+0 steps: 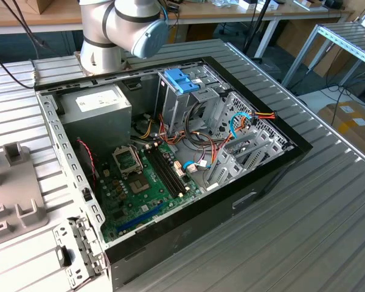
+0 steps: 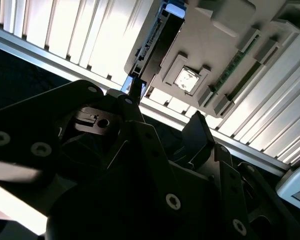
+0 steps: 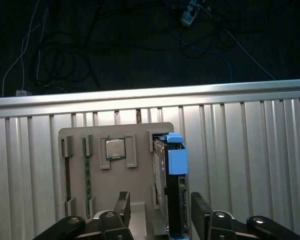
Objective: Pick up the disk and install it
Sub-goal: 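Pick up the disk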
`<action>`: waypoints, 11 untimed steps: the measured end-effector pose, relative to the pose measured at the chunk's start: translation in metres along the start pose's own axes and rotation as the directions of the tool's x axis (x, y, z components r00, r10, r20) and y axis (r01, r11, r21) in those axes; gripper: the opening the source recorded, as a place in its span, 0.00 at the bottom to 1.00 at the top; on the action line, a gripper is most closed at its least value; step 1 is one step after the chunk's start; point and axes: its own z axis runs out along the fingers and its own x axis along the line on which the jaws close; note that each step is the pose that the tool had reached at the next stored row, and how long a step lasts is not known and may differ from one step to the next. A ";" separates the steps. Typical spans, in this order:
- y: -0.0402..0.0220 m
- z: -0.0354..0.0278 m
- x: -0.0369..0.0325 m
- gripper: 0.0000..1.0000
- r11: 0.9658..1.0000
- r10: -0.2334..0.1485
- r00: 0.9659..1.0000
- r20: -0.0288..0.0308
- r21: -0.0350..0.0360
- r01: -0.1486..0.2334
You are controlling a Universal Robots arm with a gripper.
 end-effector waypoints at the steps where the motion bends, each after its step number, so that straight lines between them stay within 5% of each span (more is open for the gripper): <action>1: 0.0001 0.0001 -0.0012 0.60 1.000 0.000 1.000 0.000 0.000 0.000; 11: 0.0013 0.0008 -0.0181 0.60 1.000 0.000 1.000 0.000 0.000 0.000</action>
